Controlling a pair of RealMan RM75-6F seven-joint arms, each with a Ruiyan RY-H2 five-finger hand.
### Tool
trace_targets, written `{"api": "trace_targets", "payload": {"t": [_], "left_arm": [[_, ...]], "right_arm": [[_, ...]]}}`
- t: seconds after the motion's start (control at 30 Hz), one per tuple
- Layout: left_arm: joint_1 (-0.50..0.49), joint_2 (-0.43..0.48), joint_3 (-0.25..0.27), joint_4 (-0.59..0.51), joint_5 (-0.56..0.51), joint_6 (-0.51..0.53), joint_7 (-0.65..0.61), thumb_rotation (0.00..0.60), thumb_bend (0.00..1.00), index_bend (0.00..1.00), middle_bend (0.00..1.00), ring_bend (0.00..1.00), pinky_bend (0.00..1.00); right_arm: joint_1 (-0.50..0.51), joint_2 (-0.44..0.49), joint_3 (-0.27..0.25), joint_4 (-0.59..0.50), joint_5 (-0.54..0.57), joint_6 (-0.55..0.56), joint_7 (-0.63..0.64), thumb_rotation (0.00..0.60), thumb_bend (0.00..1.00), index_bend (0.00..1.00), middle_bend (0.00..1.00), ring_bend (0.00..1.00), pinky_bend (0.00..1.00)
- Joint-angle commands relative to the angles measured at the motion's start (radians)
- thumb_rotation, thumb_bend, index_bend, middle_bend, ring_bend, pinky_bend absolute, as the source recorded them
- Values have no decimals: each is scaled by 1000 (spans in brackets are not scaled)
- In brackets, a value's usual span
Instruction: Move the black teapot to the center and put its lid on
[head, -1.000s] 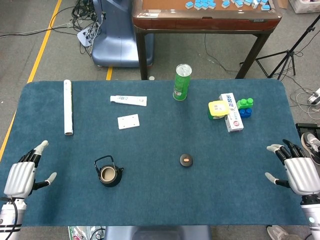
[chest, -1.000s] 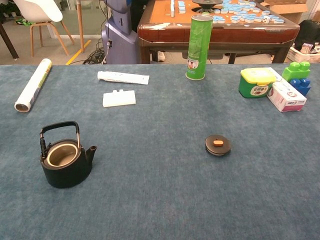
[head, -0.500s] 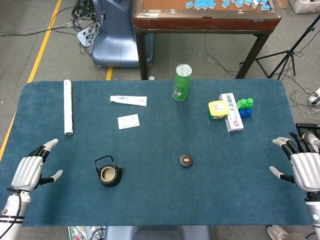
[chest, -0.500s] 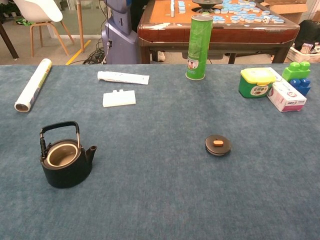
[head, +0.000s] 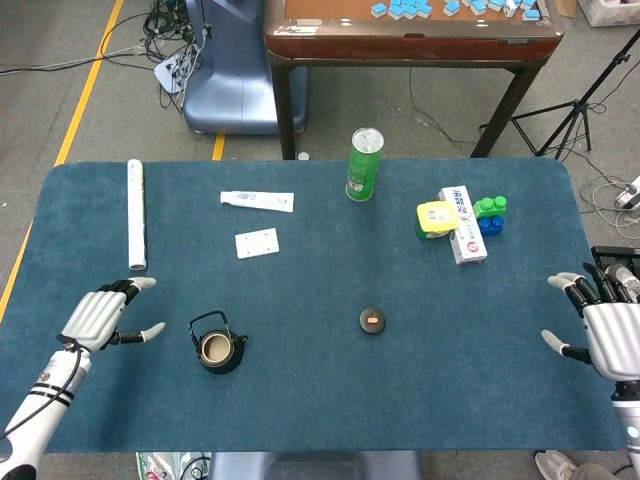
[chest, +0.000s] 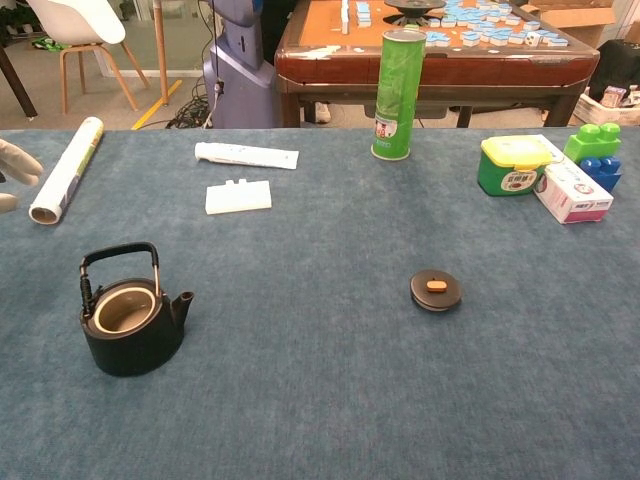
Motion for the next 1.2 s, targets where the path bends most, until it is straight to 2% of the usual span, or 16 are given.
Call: {"api": "trace_targets", "payload": {"t": [0.03,0.23,0.3,0.4,0.6,0.83,1.2], "left_arm": [[-57,3,-7,-8,-73,-71,52,188,169,204,201,186,200],[-122,-13,0,-3,-166,-143,110,96,169,216,205,189,199],[-139,-21,5,3,-191,-159,127,86,169,218,206,190,199],[-164,-37,14,11,-230,-172,156,94,169,229,212,192,199],[-195,-80,25,20,-270,-158,190,147,169,268,242,224,199],[-217,-121,33,35,-276,-147,190,153,169,329,252,229,199],[-251,-148,67,56,-317,-167,216,163,170,324,255,230,199]], "right_arm": [[-3,-2,-1,3,2,2,5,600,167,277,281,112,176],[-10,-8,-4,16,6,6,18,600,167,277,281,112,176],[-11,-10,-5,20,7,5,22,600,167,277,281,112,176],[-14,-13,-7,26,9,5,27,600,167,278,281,112,176],[-20,-16,-7,33,14,10,34,600,167,278,281,112,176],[-28,-15,-9,38,20,14,40,600,168,277,281,112,176],[-32,-16,-9,47,22,14,48,600,167,277,281,112,177]]}}
